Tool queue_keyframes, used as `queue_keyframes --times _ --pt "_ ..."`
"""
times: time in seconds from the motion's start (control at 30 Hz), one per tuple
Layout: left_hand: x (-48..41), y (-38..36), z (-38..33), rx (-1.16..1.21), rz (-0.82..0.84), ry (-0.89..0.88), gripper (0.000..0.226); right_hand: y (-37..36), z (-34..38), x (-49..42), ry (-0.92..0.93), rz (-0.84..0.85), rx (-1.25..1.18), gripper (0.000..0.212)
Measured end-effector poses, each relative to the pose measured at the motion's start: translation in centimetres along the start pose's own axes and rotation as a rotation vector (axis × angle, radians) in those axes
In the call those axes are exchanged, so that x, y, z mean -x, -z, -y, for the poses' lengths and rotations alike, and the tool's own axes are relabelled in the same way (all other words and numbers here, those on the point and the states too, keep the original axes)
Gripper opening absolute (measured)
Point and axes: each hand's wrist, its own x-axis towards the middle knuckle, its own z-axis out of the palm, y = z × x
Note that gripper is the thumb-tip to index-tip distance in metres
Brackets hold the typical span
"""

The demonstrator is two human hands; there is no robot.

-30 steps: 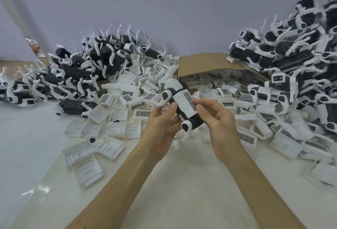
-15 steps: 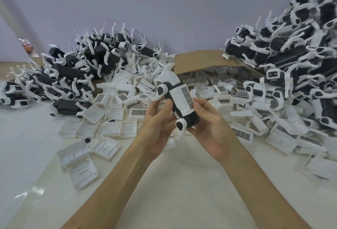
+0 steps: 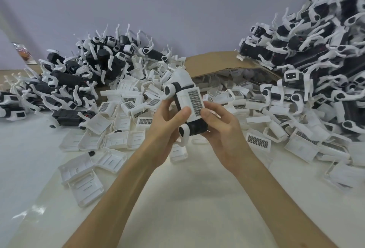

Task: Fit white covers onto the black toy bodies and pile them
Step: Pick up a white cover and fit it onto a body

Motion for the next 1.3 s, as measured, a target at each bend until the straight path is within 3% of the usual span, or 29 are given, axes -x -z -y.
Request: queue_keyframes --times 0.23,0.4,0.57,0.8,1.0,1.13,1.3 --pt "0.2 -0.5 0.4 0.007 -0.065 0.007 0.033 -1.2 -0.8 0.8 0.227 -0.053 0.321 0.037" --pt "0.2 -0.8 0.8 -0.009 -0.158 -0.004 0.04 -1.8 -1.1 1.2 0.256 -0.076 0.308 0.038" --pt "0.2 -0.5 0.7 0.008 -0.088 -0.012 0.056 -1.9 -0.8 1.2 0.209 -0.077 0.185 0.055" --pt "0.2 0.1 0.7 0.036 0.001 0.035 0.035 -2.2 -1.3 1.6 0.325 -0.134 0.344 0.036" --pt "0.2 -0.1 0.7 0.045 -0.054 0.068 0.052 -1.9 -1.8 1.0 0.305 -0.154 0.429 0.026" --pt "0.3 -0.4 1.0 0.018 -0.061 0.091 0.051 -1.3 -1.4 0.7 0.171 -0.088 0.397 0.038" --pt "0.3 -0.7 1.1 -0.056 -0.083 0.028 0.043 -1.3 -1.2 0.6 0.134 -0.07 0.403 0.05"
